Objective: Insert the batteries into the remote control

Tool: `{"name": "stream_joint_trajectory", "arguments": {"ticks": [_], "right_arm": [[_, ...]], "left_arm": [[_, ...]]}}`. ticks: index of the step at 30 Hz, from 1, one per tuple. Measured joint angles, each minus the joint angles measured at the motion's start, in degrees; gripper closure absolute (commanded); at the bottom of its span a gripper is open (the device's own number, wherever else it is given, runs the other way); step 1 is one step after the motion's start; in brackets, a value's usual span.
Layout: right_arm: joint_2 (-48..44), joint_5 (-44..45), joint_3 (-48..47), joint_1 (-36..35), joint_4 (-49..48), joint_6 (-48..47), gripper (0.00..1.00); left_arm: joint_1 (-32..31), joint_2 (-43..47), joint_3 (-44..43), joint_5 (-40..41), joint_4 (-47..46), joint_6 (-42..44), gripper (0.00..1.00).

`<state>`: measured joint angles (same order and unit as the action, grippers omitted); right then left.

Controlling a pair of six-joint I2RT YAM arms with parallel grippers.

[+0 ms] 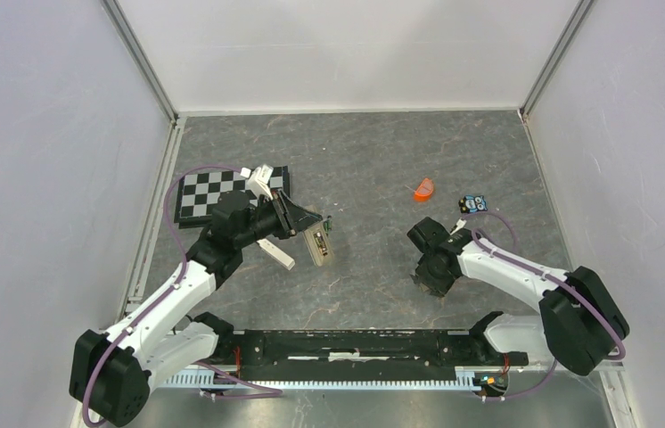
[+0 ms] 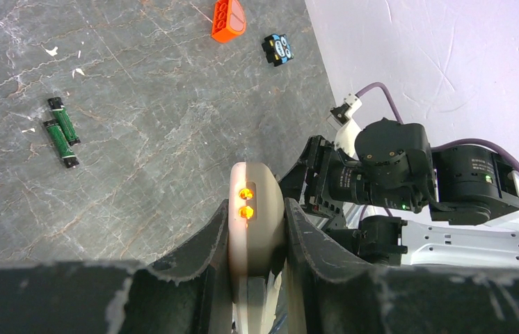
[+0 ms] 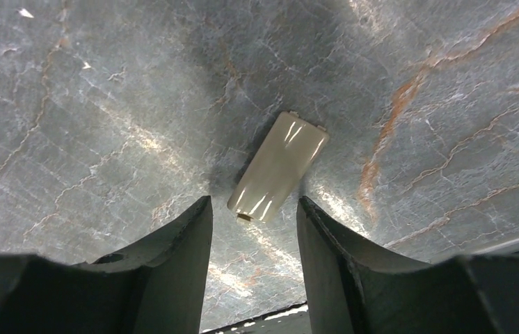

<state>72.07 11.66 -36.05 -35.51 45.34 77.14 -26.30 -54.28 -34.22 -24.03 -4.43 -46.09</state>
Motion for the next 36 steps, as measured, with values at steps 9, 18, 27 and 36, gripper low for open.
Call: {"name": "stream_joint_trajectory", "arguments": {"ticks": [9,18,27,36], "right_arm": [[1.18,1.16,-0.02,0.0,0.39,1.97,0.48],[1.51,3.41,-0.07,0.0,1.36,1.95,0.68],[2.49,5.05,-0.57,0.04,-1.77,-9.73,0.89],[10.25,5.35,-8.79,-8.0,-8.28,-37.55,0.8]], "left_arm": [[0.2,0.0,0.0,-0.02,-0.02,0.0,0.98],[0.2,-0.11,0.0,-0.02,-0.11,0.0,0.98],[0.24,-0.11,0.0,-0.02,-0.11,-0.02,0.98],[0.24,-0.76,0.02,-0.07,-0.13,-0.02,0.98]]}}
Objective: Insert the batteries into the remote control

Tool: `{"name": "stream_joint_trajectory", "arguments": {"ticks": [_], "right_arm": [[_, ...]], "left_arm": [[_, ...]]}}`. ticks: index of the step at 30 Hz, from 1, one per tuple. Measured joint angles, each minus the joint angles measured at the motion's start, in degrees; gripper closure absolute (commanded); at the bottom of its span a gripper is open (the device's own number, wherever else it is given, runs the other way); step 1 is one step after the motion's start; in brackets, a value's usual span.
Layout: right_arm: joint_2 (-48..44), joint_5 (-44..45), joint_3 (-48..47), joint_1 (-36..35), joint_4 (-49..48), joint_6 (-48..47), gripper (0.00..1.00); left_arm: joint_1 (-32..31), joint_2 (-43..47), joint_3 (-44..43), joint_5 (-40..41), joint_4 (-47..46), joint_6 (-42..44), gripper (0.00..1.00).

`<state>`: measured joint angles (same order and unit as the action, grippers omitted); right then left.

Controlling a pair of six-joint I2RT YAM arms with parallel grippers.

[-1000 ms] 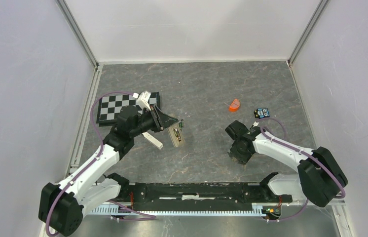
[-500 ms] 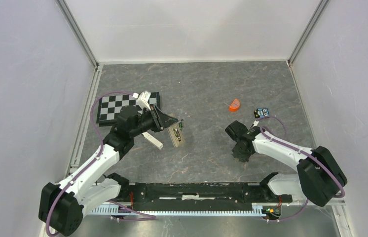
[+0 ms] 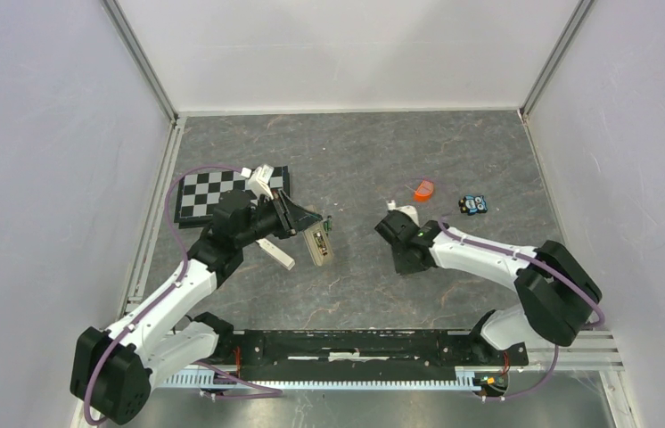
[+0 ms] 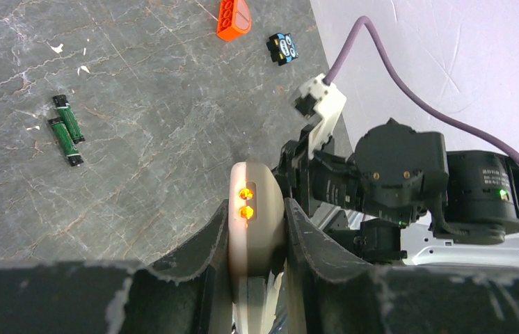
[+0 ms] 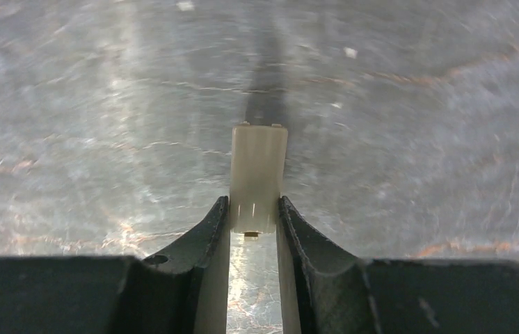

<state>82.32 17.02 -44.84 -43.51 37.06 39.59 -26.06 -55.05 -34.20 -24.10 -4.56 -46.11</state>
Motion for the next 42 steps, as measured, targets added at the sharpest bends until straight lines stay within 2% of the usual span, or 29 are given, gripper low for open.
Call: {"name": "stream_joint_trajectory", "arguments": {"ticks": [3,5,13,21,33,38,42], "right_arm": [[1.49,-0.63,-0.9,-3.41,-2.4,-6.43,0.65],[1.7,-1.53,-0.61,-4.81,-3.45,-9.11,0.62],[1.7,-3.02,0.44,-6.01,-5.44,-14.23,0.41],[1.2,-3.41,1.53,-6.01,-6.34,-13.33,0.42],[0.11,-4.09,3.1,-6.01,-7.67,-8.61,0.5],[-0.63,-4.2,4.0,-5.7,-8.46,-6.93,0.56],[-1.84,-4.44,5.27,-4.92,-9.42,-6.05,0.67]], "left_arm": [[0.0,-0.2,0.0,0.02,0.0,0.0,0.98],[0.02,-0.2,0.07,0.04,0.0,0.0,0.98],[0.0,-0.2,0.2,0.13,0.11,0.0,0.98],[0.0,-0.2,0.22,0.17,0.13,0.0,0.98],[0.02,-0.2,0.44,0.17,0.15,0.0,0.98],[0.02,-0.22,0.44,0.15,0.15,0.0,0.98],[0.0,-0.55,0.48,0.09,0.13,0.0,0.98]]}}
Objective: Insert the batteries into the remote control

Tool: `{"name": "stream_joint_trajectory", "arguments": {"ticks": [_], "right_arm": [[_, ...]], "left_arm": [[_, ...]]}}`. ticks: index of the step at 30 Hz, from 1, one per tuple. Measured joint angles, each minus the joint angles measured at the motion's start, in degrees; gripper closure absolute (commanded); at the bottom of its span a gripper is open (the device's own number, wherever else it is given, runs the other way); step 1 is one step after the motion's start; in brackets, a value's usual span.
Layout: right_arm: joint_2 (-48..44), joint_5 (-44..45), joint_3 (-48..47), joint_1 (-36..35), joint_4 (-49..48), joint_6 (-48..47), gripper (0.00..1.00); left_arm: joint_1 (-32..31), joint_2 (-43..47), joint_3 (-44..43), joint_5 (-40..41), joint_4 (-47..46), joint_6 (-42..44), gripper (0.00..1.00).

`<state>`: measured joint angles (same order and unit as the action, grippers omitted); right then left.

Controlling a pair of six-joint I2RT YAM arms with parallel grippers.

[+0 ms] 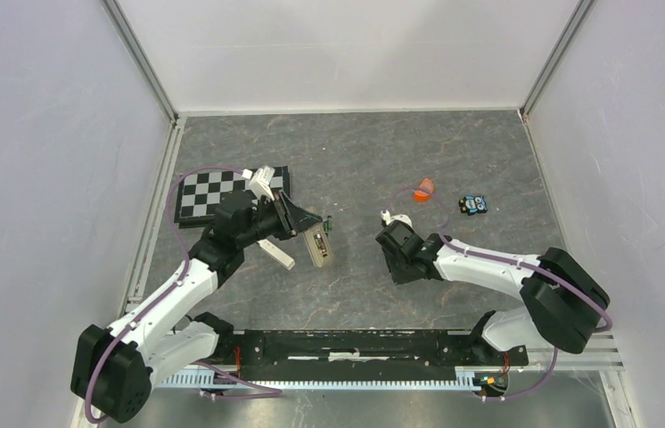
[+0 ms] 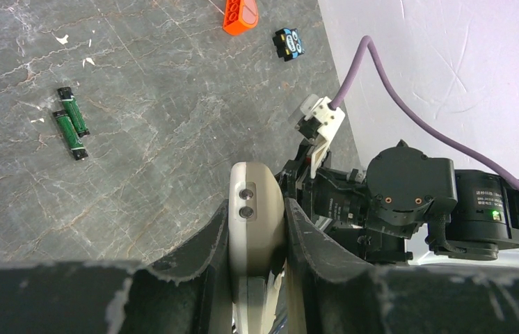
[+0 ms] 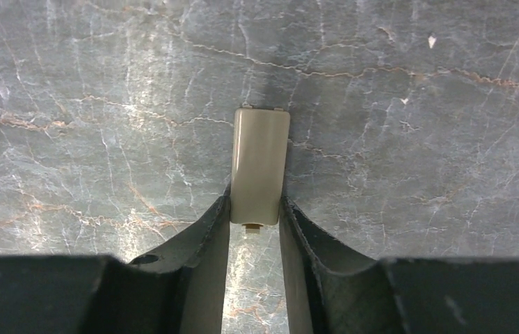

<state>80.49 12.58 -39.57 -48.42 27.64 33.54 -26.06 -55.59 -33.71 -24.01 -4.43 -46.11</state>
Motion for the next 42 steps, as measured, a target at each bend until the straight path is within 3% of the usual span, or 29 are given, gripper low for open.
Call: {"name": "stream_joint_trajectory", "arguments": {"ticks": [3,15,22,29,42], "right_arm": [[-0.94,-0.09,0.85,0.98,-0.5,0.74,0.76],[-6.12,-1.73,3.89,1.66,-4.72,-5.16,0.83],[-14.71,-7.72,4.5,0.76,-12.9,-10.45,0.86],[-18.03,-11.04,4.5,-4.66,-20.15,-13.81,0.84],[-13.6,-4.0,-3.1,-11.67,-18.82,-16.46,0.85]], "left_arm": [[0.02,-0.52,0.28,-0.13,-0.57,-0.04,0.98],[-0.42,-9.7,3.58,-2.21,-10.69,-2.51,0.98],[-3.69,-19.26,6.34,-0.39,-24.17,-4.46,0.98],[-6.23,-23.89,12.26,3.39,-41.16,-5.77,0.98],[-6.23,-27.1,16.39,4.42,-61.94,-8.5,0.98]]}}
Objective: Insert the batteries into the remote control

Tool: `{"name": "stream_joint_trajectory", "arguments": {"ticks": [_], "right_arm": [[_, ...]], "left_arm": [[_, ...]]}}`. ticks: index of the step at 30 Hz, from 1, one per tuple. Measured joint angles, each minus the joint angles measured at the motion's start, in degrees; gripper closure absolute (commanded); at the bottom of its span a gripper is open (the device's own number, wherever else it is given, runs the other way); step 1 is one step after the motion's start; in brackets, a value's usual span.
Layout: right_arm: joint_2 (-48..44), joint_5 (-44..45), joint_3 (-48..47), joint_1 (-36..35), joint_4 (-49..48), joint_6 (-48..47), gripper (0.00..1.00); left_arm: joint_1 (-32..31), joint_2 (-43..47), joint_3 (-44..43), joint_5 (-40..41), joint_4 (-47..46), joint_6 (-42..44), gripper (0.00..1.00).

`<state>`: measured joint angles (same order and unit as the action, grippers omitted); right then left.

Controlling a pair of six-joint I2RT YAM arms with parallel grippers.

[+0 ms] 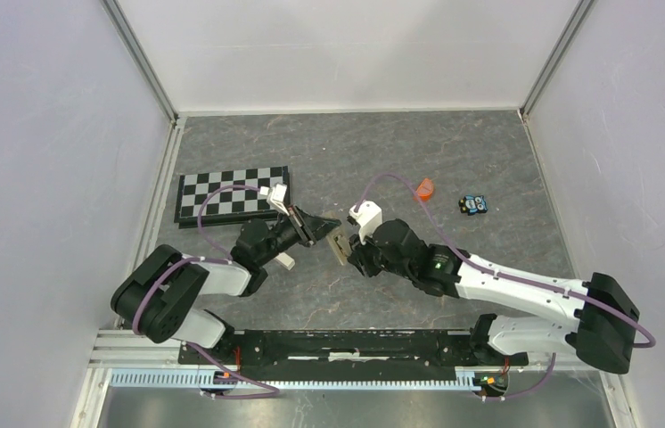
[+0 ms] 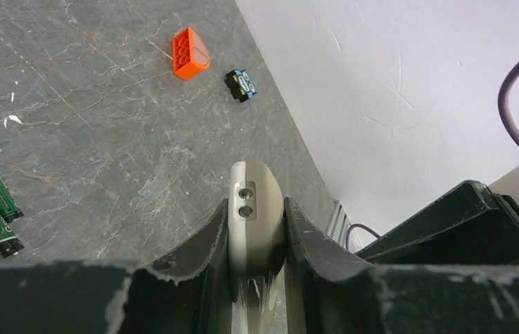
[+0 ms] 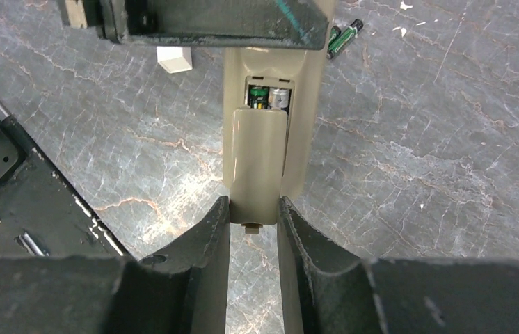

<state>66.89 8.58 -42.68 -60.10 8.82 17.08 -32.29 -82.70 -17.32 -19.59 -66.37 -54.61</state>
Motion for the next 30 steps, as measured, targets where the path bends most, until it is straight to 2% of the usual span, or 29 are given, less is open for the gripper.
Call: {"name": "stream_joint_trajectory", "arguments": {"ticks": [10,30], "right_arm": [[2.73,3.15,-2.4,-1.03,1.14,0.0,0.85],[4.66,4.96,-4.15,-1.68,1.49,-0.28,0.84]], "left_arm": [[0.0,-0.55,0.85,-0.42,-5.51,-0.66,0.98],[0.02,-0.52,0.85,-0.59,-4.81,-1.09,0.98]]}}
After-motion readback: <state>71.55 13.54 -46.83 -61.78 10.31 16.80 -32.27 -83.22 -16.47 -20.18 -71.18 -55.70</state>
